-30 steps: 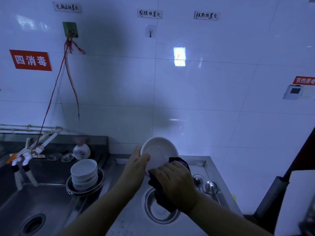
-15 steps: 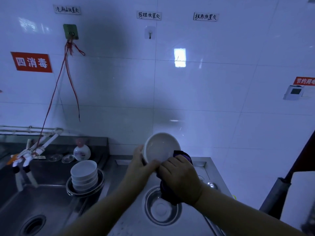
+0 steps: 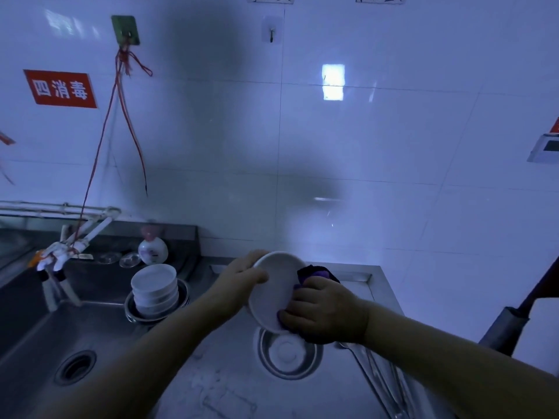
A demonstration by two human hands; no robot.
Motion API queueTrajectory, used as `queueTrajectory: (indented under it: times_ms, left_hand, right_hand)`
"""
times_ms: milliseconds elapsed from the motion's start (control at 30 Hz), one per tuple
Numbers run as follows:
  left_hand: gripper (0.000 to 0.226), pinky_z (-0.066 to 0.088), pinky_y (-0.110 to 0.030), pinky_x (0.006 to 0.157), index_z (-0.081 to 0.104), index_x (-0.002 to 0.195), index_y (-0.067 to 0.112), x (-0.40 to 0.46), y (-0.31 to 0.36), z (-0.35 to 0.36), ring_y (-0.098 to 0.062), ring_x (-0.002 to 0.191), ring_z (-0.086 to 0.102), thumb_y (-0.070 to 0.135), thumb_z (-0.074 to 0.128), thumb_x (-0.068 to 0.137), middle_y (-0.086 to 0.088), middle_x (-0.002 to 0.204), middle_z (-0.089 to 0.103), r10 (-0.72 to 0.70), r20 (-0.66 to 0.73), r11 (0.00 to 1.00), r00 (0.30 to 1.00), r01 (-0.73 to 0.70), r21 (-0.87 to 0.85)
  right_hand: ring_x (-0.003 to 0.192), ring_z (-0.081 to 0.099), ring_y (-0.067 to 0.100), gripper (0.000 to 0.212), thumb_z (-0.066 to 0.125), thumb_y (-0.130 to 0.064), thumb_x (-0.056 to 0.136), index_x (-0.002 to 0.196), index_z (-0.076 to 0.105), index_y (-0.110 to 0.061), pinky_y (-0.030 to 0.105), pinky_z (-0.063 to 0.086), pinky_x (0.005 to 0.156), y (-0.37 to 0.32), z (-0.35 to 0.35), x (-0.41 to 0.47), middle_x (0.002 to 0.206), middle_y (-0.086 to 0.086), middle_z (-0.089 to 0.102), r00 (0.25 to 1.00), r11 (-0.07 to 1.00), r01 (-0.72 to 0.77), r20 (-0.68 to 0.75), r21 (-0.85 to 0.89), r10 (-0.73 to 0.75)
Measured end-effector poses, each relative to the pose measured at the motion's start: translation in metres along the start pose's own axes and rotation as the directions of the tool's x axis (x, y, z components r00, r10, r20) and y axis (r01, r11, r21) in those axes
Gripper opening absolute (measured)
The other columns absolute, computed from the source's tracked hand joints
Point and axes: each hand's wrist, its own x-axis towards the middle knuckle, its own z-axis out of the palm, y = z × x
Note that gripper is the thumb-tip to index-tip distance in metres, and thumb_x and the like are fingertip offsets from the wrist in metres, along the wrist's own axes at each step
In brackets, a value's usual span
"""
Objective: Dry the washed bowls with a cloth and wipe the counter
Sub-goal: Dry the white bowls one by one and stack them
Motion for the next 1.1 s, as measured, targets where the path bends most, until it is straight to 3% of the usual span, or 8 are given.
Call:
queueTrajectory:
  times_ms: [133,233,367,500,633,733,867,1100]
  left_hand:
    - [0.057,0.046,-0.048,0.085,0.067,0.111,0.015,0.012,-0.014,-0.008,-0.040,0.101,0.059,0.018,0.051,0.057,-0.021,0.110,0.065,-0.231,0.167,0.970,0.959,0.213,0.118]
    - [0.065,0.038,-0.046,0.085,0.067,0.113,0.011,0.011,-0.026,-0.010,-0.041,0.100,0.056,0.021,0.056,0.049,-0.022,0.106,0.066,-0.370,0.161,0.925,0.915,0.347,0.152]
    - [0.070,0.031,-0.047,0.090,0.061,0.119,0.004,-0.006,-0.051,-0.017,-0.037,0.103,0.048,0.027,0.061,0.053,-0.039,0.124,0.049,-0.469,0.099,0.878,0.877,0.476,-0.053]
    - [0.040,0.042,-0.035,0.074,0.060,0.118,0.015,-0.026,-0.065,-0.027,-0.033,0.092,0.059,0.016,0.048,0.080,-0.025,0.110,0.064,-0.540,-0.130,0.839,0.832,0.519,-0.166]
    - [0.032,0.045,-0.041,0.077,0.050,0.123,0.015,-0.043,-0.082,-0.054,-0.046,0.103,0.055,0.012,0.040,0.094,-0.027,0.117,0.057,-0.577,-0.355,0.817,0.736,0.518,-0.254]
    - [0.021,0.049,-0.037,0.062,0.046,0.116,0.015,-0.043,-0.088,-0.089,-0.033,0.082,0.054,0.011,0.040,0.096,-0.019,0.106,0.053,-0.561,-0.504,0.828,0.657,0.456,-0.327]
    - [0.021,0.050,-0.045,0.065,0.044,0.115,0.006,-0.026,-0.116,-0.153,-0.035,0.091,0.050,0.013,0.041,0.096,-0.016,0.104,0.046,-0.434,-0.702,0.863,0.565,0.485,-0.144]
    - [0.028,0.049,-0.038,0.060,0.039,0.099,0.006,0.013,-0.174,-0.254,-0.033,0.066,0.058,0.029,0.040,0.083,-0.018,0.082,0.058,-0.370,-0.781,0.765,0.503,0.641,0.051]
  right_hand:
    - [0.088,0.062,0.017,0.033,0.036,-0.016,0.101,0.101,0.068,-0.021,0.032,0.046,0.081,0.015,0.001,-0.010,0.099,-0.001,0.068,0.958,0.967,0.253,0.139,0.014,-0.252]
    - [0.103,0.060,0.019,0.024,0.048,-0.018,0.097,0.103,0.070,-0.023,0.035,0.045,0.090,0.027,0.007,-0.009,0.111,0.001,0.067,0.949,0.955,0.296,0.109,0.012,-0.295]
    - [0.102,0.059,0.023,0.017,0.060,-0.017,0.090,0.103,0.070,-0.016,0.037,0.050,0.085,0.037,0.018,-0.005,0.110,0.009,0.067,0.992,0.985,0.126,0.008,0.118,-0.128]
    - [0.089,0.062,0.027,0.019,0.070,-0.015,0.083,0.100,0.071,-0.007,0.039,0.054,0.077,0.028,0.042,-0.008,0.099,0.014,0.068,0.983,0.960,-0.177,-0.017,0.216,0.185]
    - [0.085,0.061,0.026,0.016,0.061,-0.008,0.085,0.094,0.070,0.002,0.032,0.051,0.080,0.006,0.071,-0.009,0.092,0.016,0.067,0.833,0.770,-0.492,-0.036,0.406,0.551]
    - [0.086,0.059,0.020,0.016,0.061,0.007,0.079,0.091,0.069,0.001,0.014,0.039,0.085,-0.015,0.093,-0.007,0.089,0.014,0.066,0.700,0.588,-0.610,0.013,0.532,0.714]
    - [0.086,0.050,0.001,0.028,0.064,0.015,0.071,0.092,0.069,-0.002,0.007,0.037,0.081,-0.033,0.120,0.009,0.089,0.007,0.064,0.587,0.421,-0.709,0.144,0.566,0.796]
    - [0.078,0.060,0.015,0.038,0.065,0.023,0.069,0.089,0.071,-0.009,0.006,0.041,0.076,-0.047,0.163,0.056,0.085,-0.001,0.062,0.319,0.134,-0.837,0.274,0.531,0.907]
